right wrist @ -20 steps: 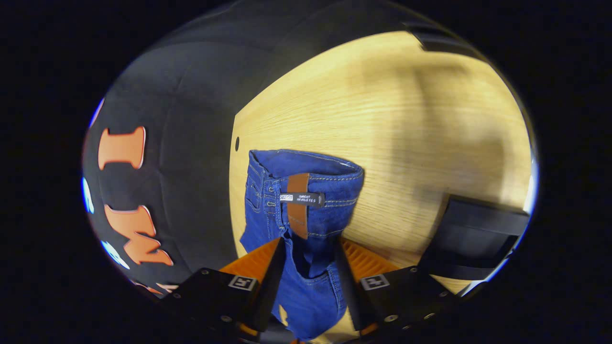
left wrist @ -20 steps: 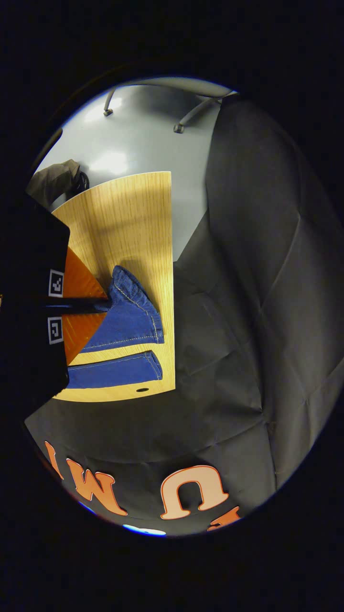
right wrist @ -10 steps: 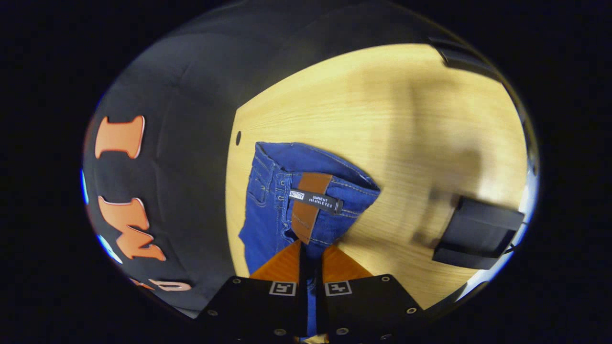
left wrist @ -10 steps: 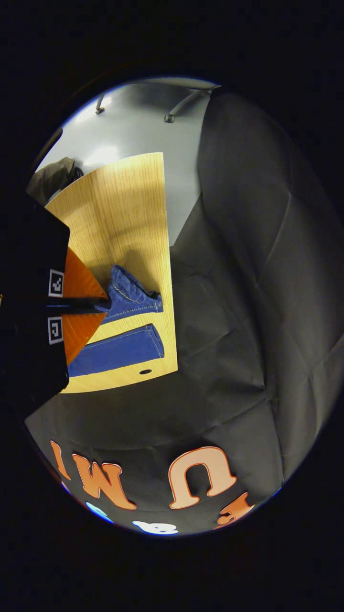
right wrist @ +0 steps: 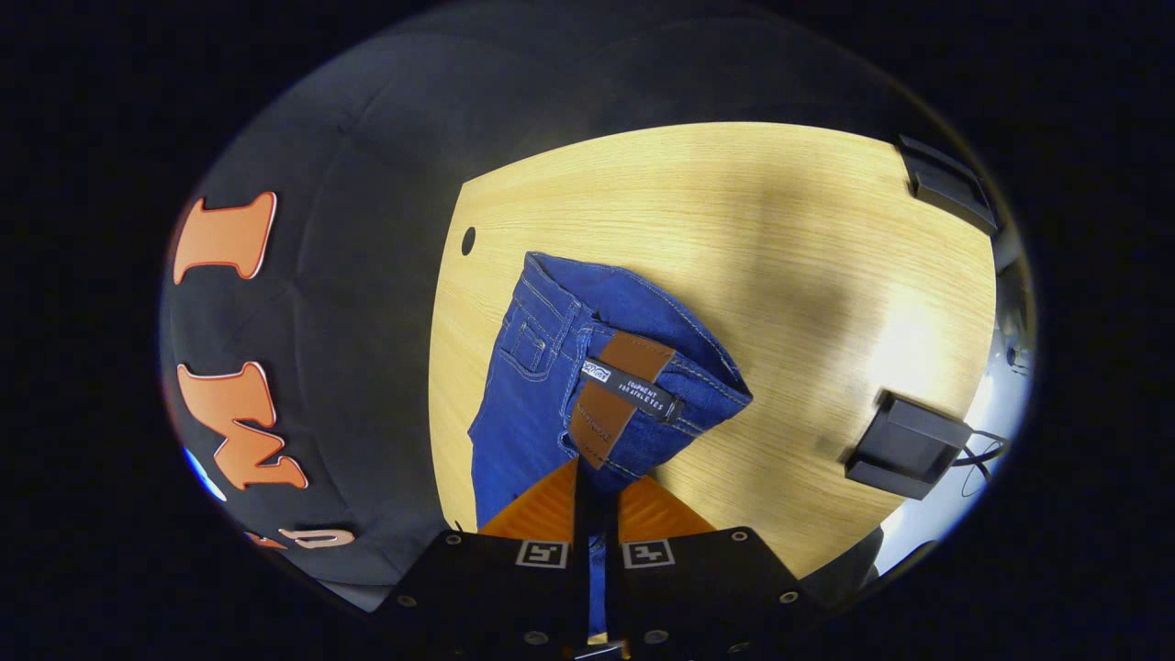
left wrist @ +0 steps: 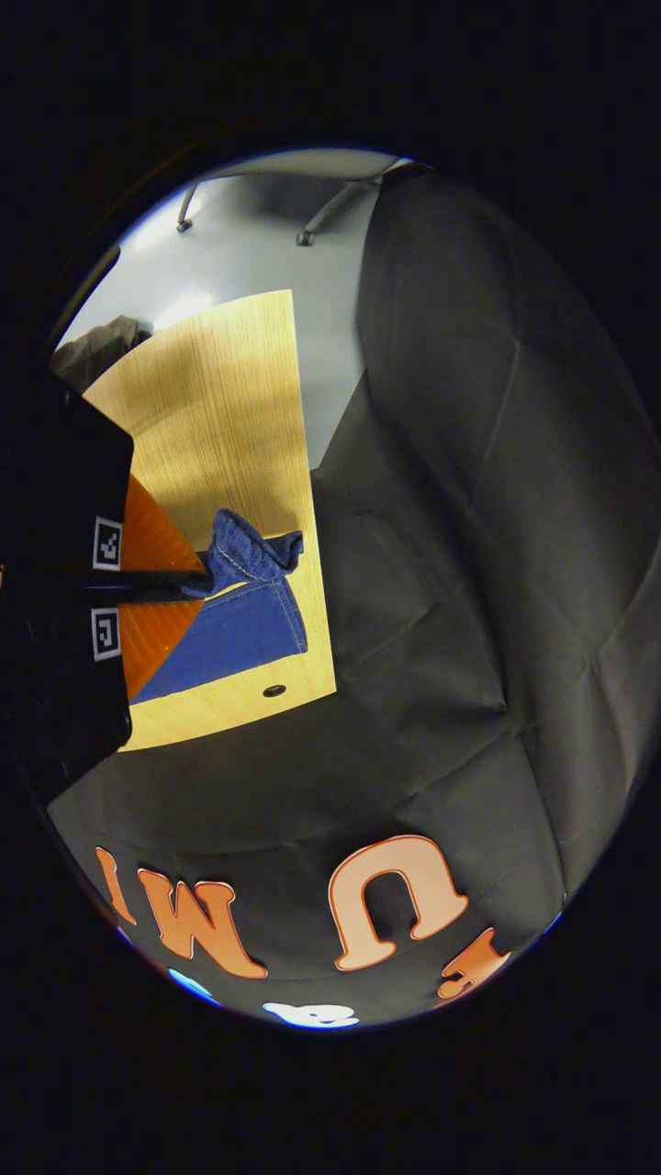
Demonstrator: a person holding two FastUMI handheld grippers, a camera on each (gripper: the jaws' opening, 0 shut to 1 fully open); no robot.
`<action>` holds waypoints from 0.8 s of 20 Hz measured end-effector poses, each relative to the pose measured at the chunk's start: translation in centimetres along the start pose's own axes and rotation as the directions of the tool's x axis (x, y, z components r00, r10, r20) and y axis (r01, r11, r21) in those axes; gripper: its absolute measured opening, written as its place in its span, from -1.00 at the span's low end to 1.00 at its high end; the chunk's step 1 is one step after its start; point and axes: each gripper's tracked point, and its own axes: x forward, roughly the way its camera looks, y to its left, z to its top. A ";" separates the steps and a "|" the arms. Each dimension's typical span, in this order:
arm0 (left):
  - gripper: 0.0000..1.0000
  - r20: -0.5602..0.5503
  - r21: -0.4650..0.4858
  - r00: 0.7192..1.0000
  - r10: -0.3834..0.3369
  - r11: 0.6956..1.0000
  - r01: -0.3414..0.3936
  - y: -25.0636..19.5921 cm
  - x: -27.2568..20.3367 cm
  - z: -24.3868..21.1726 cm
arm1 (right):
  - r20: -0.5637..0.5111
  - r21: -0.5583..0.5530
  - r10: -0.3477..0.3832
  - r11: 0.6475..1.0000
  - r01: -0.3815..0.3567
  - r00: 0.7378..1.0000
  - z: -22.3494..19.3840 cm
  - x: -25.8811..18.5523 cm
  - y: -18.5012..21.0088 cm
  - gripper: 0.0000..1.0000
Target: Grasp the waist and the cuffs of the jeans and fold them to make the two legs overlap; first hold the waist and fold one-third of the jeans toward the cuffs, then hold the cuffs and fold the remaining one-third in the same direction to finish folding.
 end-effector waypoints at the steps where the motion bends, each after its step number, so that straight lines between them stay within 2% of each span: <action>1: -0.99 -0.015 0.001 1.000 0.008 1.000 -0.008 -0.8 0.2 0.2 | -0.003 -0.002 -0.021 1.000 0.021 1.000 0.0 0.0 -0.1 -0.85; 3: -0.99 -0.062 0.000 0.997 0.053 0.999 -0.053 -1.6 1.0 0.5 | -0.006 0.013 -0.053 0.998 0.053 0.999 0.1 0.1 0.2 -0.84; 5: -0.98 -0.085 -0.005 0.995 0.051 0.999 -0.051 -3.4 2.2 1.7 | -0.006 0.047 -0.066 0.997 0.066 0.998 0.5 -0.2 0.9 -0.85; 7: -0.99 -0.118 0.031 0.989 0.085 0.996 -0.082 -4.0 3.6 2.6 | 0.003 0.040 -0.090 0.995 0.090 0.996 0.7 -0.3 1.2 -0.84; 9: -0.99 -0.160 0.049 0.982 0.103 0.994 -0.096 -4.8 5.1 3.3 | 0.015 0.036 -0.120 0.992 0.119 0.993 0.8 0.2 1.0 -0.85; 14: -0.99 -0.241 0.030 0.962 0.128 0.992 -0.125 -6.6 9.0 3.7 | 0.028 0.129 -0.173 0.977 0.168 0.985 1.3 0.2 2.1 -0.85; 16: -0.99 -0.282 0.056 0.945 0.168 0.986 -0.159 -6.5 10.9 3.4 | 0.032 0.136 -0.210 0.970 0.204 0.977 1.5 1.2 2.8 -0.85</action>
